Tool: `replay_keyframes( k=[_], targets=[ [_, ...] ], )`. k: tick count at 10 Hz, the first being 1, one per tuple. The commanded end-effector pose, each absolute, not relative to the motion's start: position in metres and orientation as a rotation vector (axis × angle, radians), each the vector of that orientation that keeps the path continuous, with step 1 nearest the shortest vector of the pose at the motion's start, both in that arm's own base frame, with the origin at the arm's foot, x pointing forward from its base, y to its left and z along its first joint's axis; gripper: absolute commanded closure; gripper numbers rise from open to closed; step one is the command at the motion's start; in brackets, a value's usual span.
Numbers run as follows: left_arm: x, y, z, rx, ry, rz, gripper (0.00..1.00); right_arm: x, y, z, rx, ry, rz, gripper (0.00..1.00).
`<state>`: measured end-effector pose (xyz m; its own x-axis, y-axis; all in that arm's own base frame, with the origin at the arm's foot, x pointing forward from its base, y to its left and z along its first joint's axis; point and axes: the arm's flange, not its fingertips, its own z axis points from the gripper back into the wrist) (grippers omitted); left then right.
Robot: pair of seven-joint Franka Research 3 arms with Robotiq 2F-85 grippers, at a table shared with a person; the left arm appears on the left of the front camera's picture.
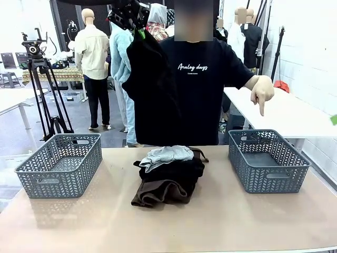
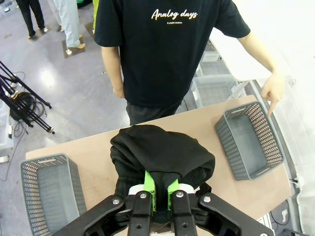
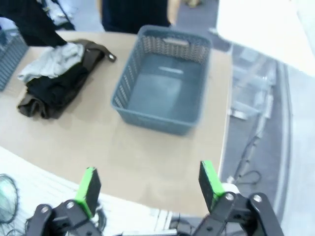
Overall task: Sort the tops and bottoms.
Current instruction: Sort the clothes according to human instructions.
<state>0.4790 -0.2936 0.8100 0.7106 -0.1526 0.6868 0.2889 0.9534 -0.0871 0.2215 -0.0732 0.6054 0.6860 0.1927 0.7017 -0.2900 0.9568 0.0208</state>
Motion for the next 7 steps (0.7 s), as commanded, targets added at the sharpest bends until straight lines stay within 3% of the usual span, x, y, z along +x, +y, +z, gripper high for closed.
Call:
replay_keyframes(
  k=[1, 3, 5, 6, 7],
  targets=[
    [0.478, -0.292, 0.814, -0.195, -0.747, -0.245, 1.00, 0.195, -0.074, 0.556, 0.143, -0.722, 0.274, 0.00],
    [0.479, -0.294, 0.810, -0.194, -0.742, -0.247, 1.00, 0.206, -0.074, 0.545, 0.188, -0.710, 0.282, 0.00],
    [0.490, -0.303, 0.816, -0.304, -0.748, -0.271, 1.00, 0.215, -0.076, 0.536, 0.211, -0.717, 0.245, 0.00],
    [0.499, -0.321, 0.831, -0.344, -0.781, -0.329, 1.00, 0.208, -0.091, 0.593, 0.182, -0.704, 0.258, 0.00],
    [0.505, -0.342, 0.857, -0.343, -0.820, -0.437, 1.00, 0.208, -0.091, 0.593, 0.182, -0.704, 0.258, 0.00]
  ],
)
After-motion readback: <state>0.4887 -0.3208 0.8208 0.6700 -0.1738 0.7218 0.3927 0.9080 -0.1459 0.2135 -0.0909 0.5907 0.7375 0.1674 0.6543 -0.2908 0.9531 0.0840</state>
